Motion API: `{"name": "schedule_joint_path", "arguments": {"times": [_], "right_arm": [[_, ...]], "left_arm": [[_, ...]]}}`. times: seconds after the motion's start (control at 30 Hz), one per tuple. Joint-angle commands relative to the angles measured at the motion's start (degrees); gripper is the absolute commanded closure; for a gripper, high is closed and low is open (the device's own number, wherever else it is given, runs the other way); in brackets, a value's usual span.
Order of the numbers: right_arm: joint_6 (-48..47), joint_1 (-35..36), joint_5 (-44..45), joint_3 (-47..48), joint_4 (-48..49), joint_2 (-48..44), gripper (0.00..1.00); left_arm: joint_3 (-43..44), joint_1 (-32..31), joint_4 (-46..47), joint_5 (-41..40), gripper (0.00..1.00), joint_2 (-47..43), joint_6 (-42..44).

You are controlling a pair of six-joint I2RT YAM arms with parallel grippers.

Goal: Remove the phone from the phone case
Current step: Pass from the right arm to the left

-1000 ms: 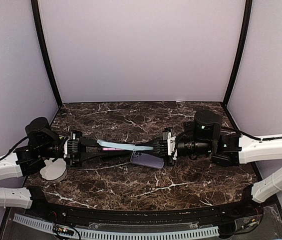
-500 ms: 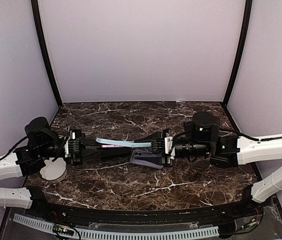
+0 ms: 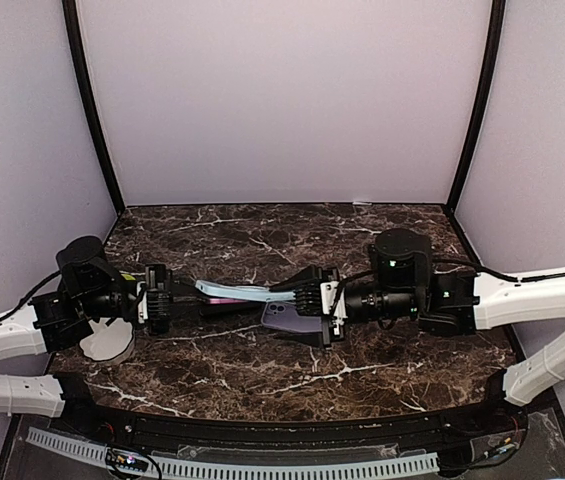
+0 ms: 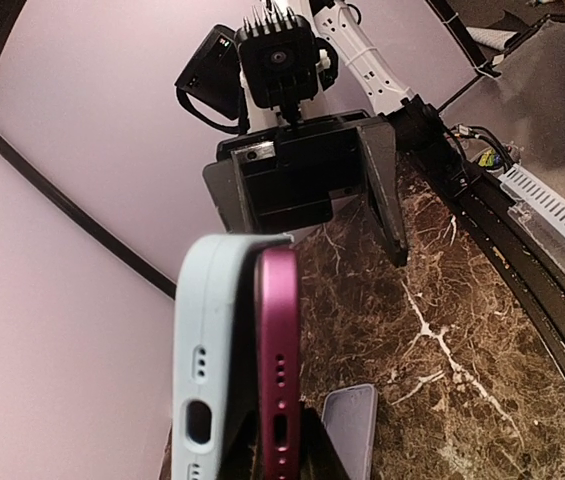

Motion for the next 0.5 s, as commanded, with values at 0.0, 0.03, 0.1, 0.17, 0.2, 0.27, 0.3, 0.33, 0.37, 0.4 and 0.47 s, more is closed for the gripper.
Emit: {"name": "schedule_joint_path", "arguments": {"times": [0.0,0.03,0.1,0.17,0.2,0.27,0.3,0.33,0.37,0.4,0.47], "right_arm": [[1.0,1.9,-3.0,3.6,3.5,1.3,0.29],[1.1,1.9,-2.8,3.8,3.6,1.5,0.29],[1.2,2.0,-2.1,4.1,3.9,1.9,0.29],[1.4,2.0,-1.4,4.5,3.9,2.3,0.29],[1.6,2.0,-1.0,4.9,3.9,2.5,0.29],[2.7,2.0,0.2,6.0,3.6,3.6,0.29],[3.0,2.1,0.7,6.6,3.0,4.1,0.29],[3.3,2.1,1.1,7.1,2.7,4.6,0.29],[3.5,2.2,1.4,7.4,2.6,5.0,0.29],[3.8,2.3,1.4,7.6,2.6,5.2,0.29],[3.9,2.5,0.8,7.6,2.9,5.4,0.29]], "left_arm": [[0.3,-0.1,-0.1,-3.2,1.00,0.8,3.6],[0.3,-0.1,-0.6,-3.6,1.00,1.0,4.2],[0.3,-0.1,-1.2,-4.0,1.00,1.4,5.0],[0.3,-0.1,-1.6,-4.2,1.00,1.5,5.6],[0.2,-0.1,-1.8,-4.2,1.00,1.6,5.8],[0.3,-0.1,-2.2,-4.3,1.00,1.9,6.3],[0.3,-0.1,-2.4,-4.5,1.00,2.1,6.8],[0.3,-0.1,-3.1,-4.6,1.00,2.4,7.1],[0.4,-0.1,-3.4,-5.0,1.00,2.5,7.6],[0.4,-0.1,-3.8,-5.1,1.00,2.8,7.8],[0.5,-0.1,-4.1,-5.7,1.00,3.2,8.3]]}}
